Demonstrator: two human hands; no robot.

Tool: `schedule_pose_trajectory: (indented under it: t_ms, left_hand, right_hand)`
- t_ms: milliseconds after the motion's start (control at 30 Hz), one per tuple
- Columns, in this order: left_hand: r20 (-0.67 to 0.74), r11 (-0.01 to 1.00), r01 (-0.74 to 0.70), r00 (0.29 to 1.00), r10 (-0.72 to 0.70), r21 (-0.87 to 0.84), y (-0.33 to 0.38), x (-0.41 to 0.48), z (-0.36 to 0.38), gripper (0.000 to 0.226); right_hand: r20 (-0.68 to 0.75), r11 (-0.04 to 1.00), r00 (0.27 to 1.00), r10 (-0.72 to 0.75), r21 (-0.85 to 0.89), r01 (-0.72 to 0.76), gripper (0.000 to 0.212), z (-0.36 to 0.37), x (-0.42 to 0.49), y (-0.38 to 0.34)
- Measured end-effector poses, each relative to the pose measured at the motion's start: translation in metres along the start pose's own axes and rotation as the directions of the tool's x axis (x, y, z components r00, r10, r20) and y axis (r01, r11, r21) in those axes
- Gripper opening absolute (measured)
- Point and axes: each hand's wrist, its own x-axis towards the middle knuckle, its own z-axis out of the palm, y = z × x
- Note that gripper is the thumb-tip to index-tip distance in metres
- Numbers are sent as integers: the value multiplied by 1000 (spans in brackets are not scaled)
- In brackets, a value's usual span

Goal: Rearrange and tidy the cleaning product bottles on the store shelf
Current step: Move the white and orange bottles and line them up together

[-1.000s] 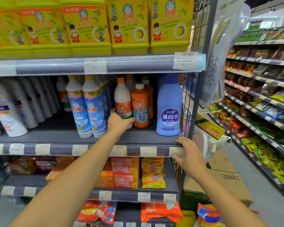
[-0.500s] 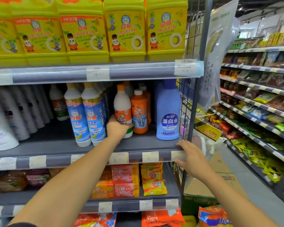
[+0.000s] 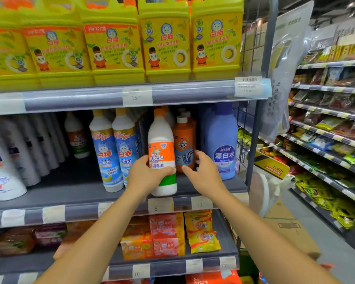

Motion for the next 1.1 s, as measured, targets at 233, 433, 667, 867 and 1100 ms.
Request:
schedule_pose_trajectory:
  t_ms: [233,433,667,867,1100]
  left_hand:
    - [33,999,-24,999,24,21,-9,-25,-23,44]
    - [46,998,-5,999,7,-60,-14,-28,-43,49]
    - [98,996,-27,995,35,-80,-23,-27,-59,54]
    - [105,994,-48,993,58,-101,-27,-38,-65,47]
    - [86,991,-28,996,39,-132,-23,-77,-73,49]
  right_hand:
    - [-199,986,967,158,83,-144,78,43,55,2]
    - [-219,960,934,281,51,-277,88,64,80,15]
    - [-316,974,922,224,37,-224,63,58,74,7]
    - [-316,995,944,98,56,-85,65,31,10,-18]
    - [-227,993,972,56,114,-31,54,-3,-64,-38]
